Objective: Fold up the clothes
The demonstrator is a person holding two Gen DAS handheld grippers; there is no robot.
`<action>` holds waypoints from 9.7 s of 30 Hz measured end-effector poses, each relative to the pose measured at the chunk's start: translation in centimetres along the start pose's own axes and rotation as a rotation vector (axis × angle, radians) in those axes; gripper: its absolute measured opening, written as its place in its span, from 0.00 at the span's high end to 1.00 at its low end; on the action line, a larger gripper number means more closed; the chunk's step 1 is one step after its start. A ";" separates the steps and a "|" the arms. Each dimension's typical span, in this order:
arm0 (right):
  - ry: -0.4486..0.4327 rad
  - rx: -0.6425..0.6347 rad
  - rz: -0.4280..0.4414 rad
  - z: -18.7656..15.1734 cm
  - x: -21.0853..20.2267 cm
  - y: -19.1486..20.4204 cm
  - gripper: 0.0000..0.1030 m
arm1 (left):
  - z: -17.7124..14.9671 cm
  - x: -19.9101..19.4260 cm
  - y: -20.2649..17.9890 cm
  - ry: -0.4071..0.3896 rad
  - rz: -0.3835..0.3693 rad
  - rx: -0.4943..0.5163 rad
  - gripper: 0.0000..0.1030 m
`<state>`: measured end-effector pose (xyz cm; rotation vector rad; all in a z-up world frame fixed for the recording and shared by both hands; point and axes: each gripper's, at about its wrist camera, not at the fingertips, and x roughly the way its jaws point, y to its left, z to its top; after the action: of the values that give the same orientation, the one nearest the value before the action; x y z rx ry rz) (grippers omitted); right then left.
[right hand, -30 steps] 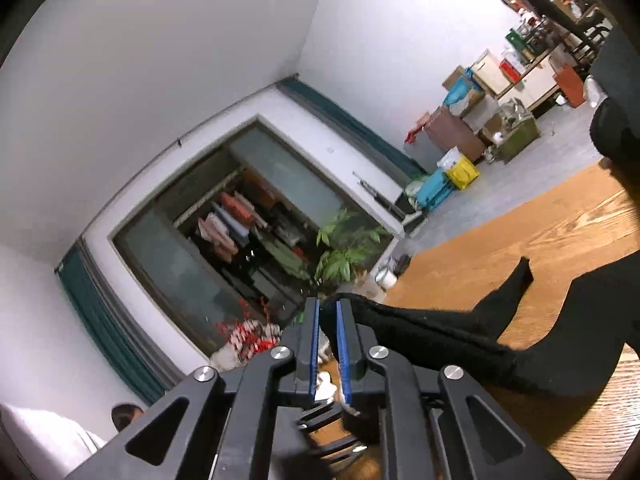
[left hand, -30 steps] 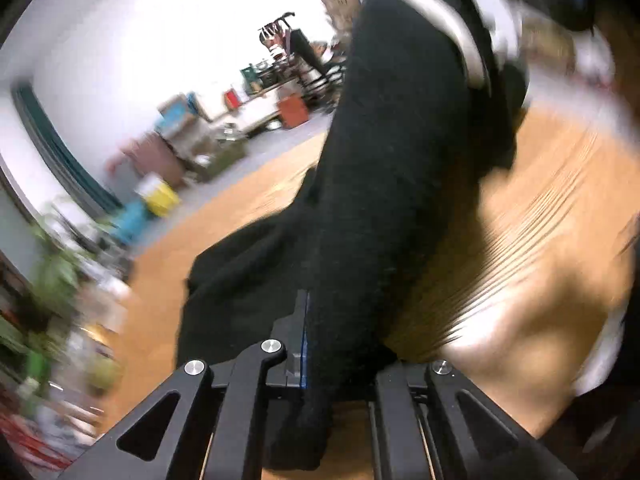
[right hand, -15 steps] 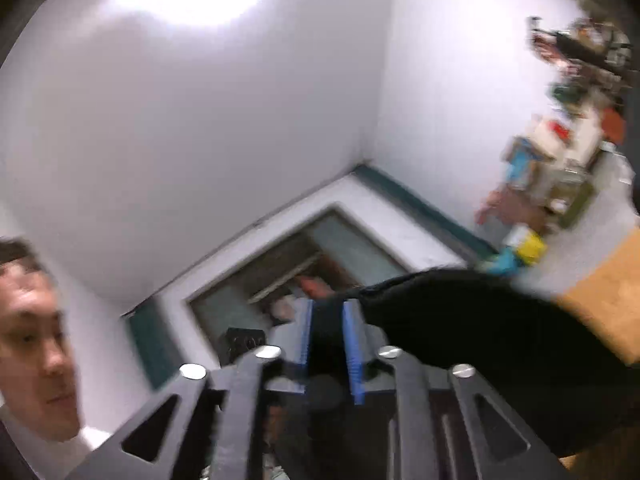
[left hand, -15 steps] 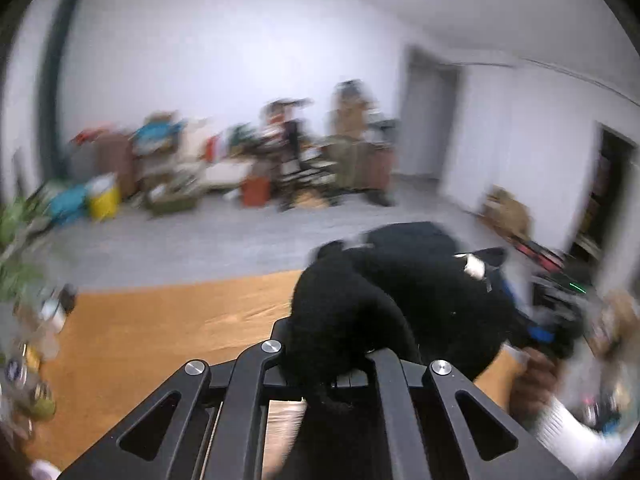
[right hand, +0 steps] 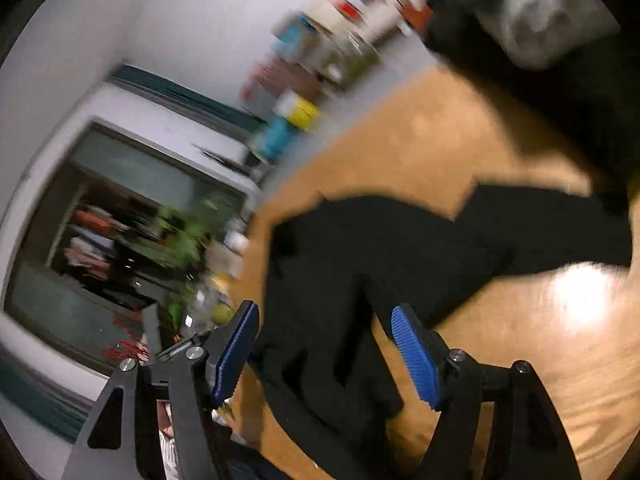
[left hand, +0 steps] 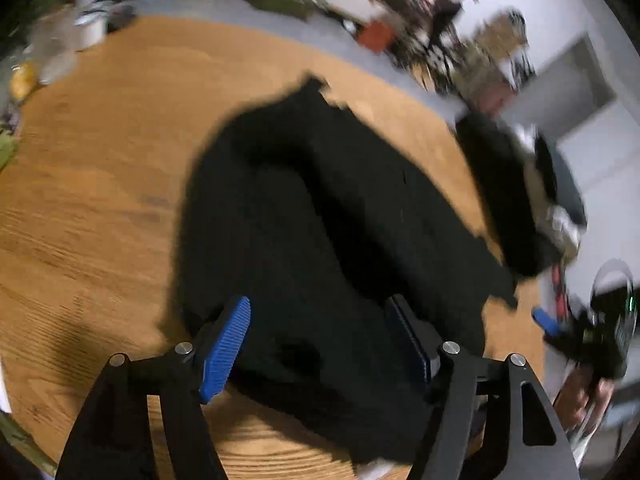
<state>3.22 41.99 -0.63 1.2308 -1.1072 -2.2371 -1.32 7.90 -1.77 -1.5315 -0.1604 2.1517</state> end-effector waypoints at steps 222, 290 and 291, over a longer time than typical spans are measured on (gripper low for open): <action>-0.103 -0.102 -0.735 3.5 -6.1 -1.5 0.30 | -4.6 4.2 6.2 0.168 0.178 -0.209 0.35; 0.343 -0.352 -0.683 -3.7 4.1 -0.3 0.14 | -19.7 0.6 -2.3 0.263 0.350 0.054 0.28; 0.331 -0.337 -0.664 -3.6 4.0 0.0 0.14 | -19.8 0.3 -2.6 0.248 0.327 0.048 0.28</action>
<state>4.02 37.83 -4.00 1.9086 -0.1848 -2.3793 17.53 6.71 -8.24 -1.8857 0.2405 2.1574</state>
